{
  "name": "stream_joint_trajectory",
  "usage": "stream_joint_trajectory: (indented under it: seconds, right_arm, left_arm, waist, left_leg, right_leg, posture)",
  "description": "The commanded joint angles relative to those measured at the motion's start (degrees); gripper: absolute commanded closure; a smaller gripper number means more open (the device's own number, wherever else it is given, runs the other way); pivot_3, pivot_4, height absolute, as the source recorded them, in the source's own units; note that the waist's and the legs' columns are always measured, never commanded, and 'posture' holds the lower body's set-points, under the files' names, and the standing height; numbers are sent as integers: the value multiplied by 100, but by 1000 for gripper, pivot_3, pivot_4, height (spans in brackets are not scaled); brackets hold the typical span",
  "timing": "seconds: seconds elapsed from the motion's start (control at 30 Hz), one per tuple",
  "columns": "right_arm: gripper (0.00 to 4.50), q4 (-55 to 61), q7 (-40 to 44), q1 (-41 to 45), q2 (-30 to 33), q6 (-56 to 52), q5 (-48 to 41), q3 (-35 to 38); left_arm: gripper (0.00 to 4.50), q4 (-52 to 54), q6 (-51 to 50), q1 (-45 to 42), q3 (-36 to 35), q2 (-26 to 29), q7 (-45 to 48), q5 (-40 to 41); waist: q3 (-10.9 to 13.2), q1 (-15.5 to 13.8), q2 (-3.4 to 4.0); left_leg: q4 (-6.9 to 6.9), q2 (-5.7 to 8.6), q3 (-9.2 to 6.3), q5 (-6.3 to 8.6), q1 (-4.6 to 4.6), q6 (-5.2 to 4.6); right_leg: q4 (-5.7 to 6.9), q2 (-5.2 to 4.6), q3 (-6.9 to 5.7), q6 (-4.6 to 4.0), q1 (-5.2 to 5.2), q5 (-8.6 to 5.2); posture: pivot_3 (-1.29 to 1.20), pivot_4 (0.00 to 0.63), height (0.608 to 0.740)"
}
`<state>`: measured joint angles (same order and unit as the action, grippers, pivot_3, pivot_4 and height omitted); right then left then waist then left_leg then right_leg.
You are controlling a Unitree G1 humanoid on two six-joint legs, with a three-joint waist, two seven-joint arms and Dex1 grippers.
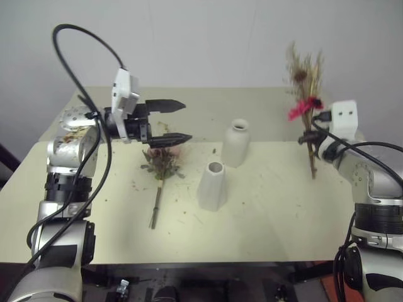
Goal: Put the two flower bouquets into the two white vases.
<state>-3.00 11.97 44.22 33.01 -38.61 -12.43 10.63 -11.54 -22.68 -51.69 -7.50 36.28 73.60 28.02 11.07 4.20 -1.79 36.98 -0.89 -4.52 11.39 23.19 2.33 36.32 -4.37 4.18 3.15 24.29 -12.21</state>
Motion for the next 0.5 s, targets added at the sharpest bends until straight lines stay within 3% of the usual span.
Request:
stream_joint_trajectory:
  seconds: [0.03, 0.27, 0.5]
  right_arm:
    - [4469, -511, -144, 515, -332, 1615, 379, -188]
    - [4469, -2341, 617, 1593, -1163, 3400, -171, 135]
    - [4469, -3527, 1304, 2345, -1605, 4272, -791, 522]
  left_arm:
    - [0, 564, -318, 307, -337, 82, -418, 332]
    - [0, 1108, -571, 847, -357, 225, -798, 410]
    - [0, 1300, -739, 922, -386, 323, -972, 560]
  waist:
    - [0, 10, 0]
    - [3, -2, 4]
    - [5, -16, 8]
  left_leg:
    - [0, -1, 1, 0, -2, 0]
    - [0, 0, -1, -2, -9, 3]
    - [-4, 2, -5, -2, -10, 3]
  right_leg:
    - [4, 0, 1, -1, 0, 1]
    - [28, 1, 1, -4, 2, 1]
    - [30, -1, -3, -5, 1, 1]
  posture:
    - [0, 150, 740]
    - [0, 150, 740]
    - [0, 150, 740]
